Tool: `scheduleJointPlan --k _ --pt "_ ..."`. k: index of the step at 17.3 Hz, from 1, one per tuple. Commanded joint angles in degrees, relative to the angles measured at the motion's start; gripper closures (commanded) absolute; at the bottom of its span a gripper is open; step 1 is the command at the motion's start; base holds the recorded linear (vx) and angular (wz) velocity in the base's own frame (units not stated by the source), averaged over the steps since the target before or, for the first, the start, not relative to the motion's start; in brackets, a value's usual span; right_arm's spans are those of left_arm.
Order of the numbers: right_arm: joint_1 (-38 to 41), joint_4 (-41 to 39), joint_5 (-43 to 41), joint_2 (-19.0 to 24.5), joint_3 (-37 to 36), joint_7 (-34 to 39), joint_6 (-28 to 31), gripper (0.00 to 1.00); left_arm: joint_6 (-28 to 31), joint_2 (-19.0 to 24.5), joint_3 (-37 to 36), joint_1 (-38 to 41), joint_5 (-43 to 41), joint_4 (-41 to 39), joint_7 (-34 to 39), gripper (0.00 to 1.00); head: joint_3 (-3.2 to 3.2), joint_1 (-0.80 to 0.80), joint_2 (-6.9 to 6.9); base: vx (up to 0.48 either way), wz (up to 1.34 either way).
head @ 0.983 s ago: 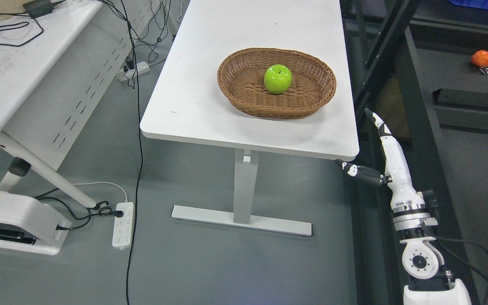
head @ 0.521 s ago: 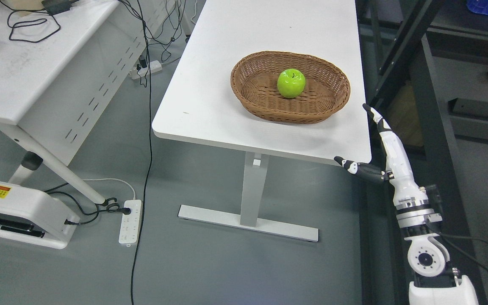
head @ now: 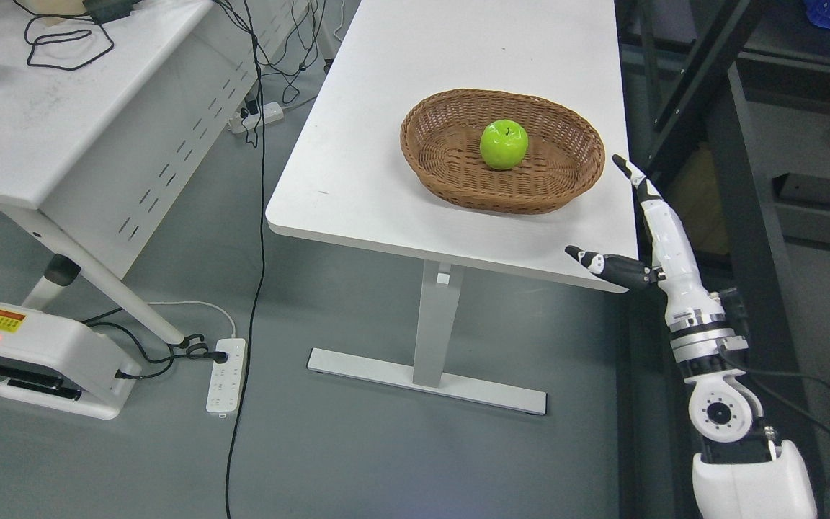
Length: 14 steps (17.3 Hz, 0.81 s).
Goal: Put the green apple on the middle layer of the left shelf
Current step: 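Reach the right hand down into the basket over the green apple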
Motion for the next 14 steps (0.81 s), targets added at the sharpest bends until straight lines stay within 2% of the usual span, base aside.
scheduleJointPlan --k 1,7,14 --pt "-5.4 2.8 2.5 -1.1 6.4 2.0 1.8 0.00 0.0 1.0 0.0 0.0 0.0 0.0 0.0 0.00 0.00 0.00 0.00 0.011 0.06" --pt "-10.4 7.7 3.3 -0.7 9.5 3.8 2.9 0.00 0.0 1.0 0.0 0.0 0.0 0.0 0.0 0.00 0.00 0.00 0.00 0.057 0.15" --pt "-14.5 11.8 3.5 -1.6 10.1 3.9 3.4 0.00 0.0 1.0 0.0 0.0 0.0 0.0 0.0 0.00 0.00 0.00 0.00 0.190 0.21"
